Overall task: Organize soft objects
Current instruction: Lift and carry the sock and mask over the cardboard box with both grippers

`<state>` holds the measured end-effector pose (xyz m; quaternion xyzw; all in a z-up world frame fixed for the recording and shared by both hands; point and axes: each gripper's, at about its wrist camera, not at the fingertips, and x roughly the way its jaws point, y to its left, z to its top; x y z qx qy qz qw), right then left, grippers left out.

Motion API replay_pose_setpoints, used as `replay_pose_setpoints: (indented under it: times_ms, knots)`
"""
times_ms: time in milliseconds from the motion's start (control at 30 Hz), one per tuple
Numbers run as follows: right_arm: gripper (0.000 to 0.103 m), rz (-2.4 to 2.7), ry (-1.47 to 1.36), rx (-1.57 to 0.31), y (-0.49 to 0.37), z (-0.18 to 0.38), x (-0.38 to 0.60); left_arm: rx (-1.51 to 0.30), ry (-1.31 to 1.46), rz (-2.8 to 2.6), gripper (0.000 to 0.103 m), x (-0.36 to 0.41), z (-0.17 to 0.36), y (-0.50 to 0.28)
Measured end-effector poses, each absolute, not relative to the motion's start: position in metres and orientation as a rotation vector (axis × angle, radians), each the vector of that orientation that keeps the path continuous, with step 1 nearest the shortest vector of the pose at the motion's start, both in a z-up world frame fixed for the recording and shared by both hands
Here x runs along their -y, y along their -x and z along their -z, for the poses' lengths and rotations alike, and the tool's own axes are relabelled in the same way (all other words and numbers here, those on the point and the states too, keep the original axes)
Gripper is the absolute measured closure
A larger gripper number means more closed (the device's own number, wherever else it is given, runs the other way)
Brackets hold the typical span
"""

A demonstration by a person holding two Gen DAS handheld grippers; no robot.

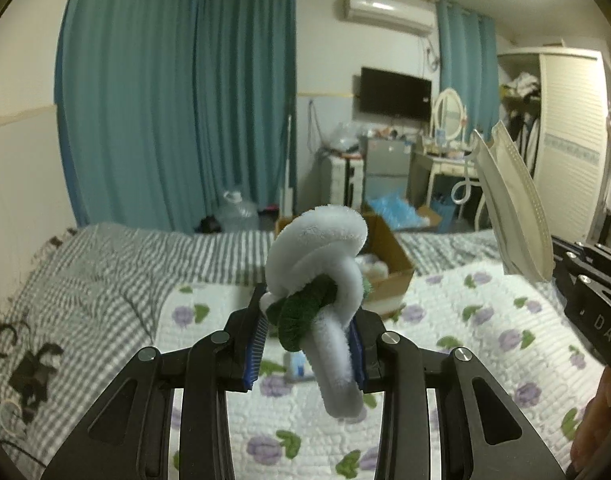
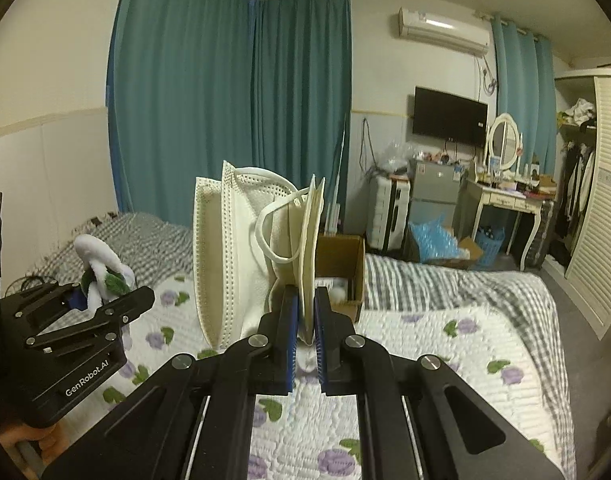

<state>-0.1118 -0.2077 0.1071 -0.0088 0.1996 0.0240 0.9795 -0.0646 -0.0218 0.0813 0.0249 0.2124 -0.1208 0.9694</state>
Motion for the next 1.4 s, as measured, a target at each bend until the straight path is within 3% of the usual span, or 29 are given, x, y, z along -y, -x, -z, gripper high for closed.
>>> replay_pose_setpoints:
  times_ms: [700,1067,1400]
  knots:
    - [0.095,-0.035,0.036,-0.266,0.08,-0.166,0.212,-0.307,-0.016,0.273,0.069,0.027,-0.128,0.01]
    - [0.095,-0.021,0.045,-0.28,0.01,-0.152,0.22,-0.32,-0.021,0.279,0.069,0.04,-0.112,-0.05]
    - [0.095,-0.014,0.043,-0.386,-0.064,-0.108,0.236,-0.438,-0.019,0.282,0.069,0.055,-0.063,-0.116]
